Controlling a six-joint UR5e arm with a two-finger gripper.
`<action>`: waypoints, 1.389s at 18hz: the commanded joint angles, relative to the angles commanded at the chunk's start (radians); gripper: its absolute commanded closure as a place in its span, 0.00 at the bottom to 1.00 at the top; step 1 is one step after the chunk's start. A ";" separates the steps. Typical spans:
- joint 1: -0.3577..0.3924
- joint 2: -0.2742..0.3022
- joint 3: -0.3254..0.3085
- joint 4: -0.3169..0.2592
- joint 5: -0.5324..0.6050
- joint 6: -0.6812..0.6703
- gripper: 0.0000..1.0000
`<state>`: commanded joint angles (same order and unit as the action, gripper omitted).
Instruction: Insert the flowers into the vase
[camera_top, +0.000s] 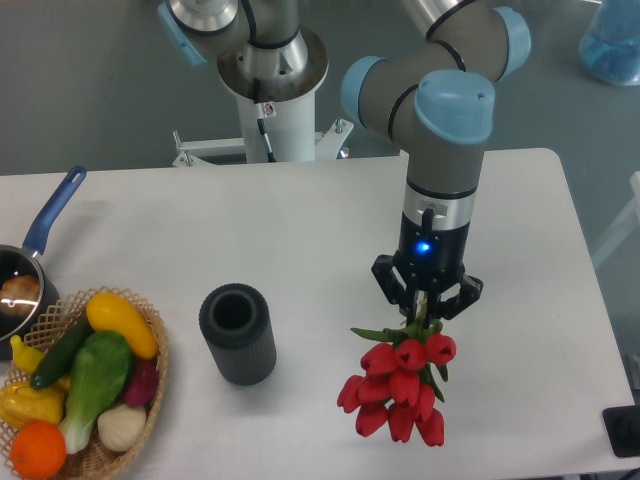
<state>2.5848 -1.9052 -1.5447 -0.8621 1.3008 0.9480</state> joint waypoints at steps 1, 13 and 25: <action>-0.003 0.000 0.006 0.002 0.002 -0.002 0.74; -0.014 0.020 0.031 0.070 -0.136 -0.090 0.74; -0.118 0.028 0.072 0.097 -0.443 -0.083 0.74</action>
<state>2.4666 -1.8776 -1.4726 -0.7655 0.8578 0.8652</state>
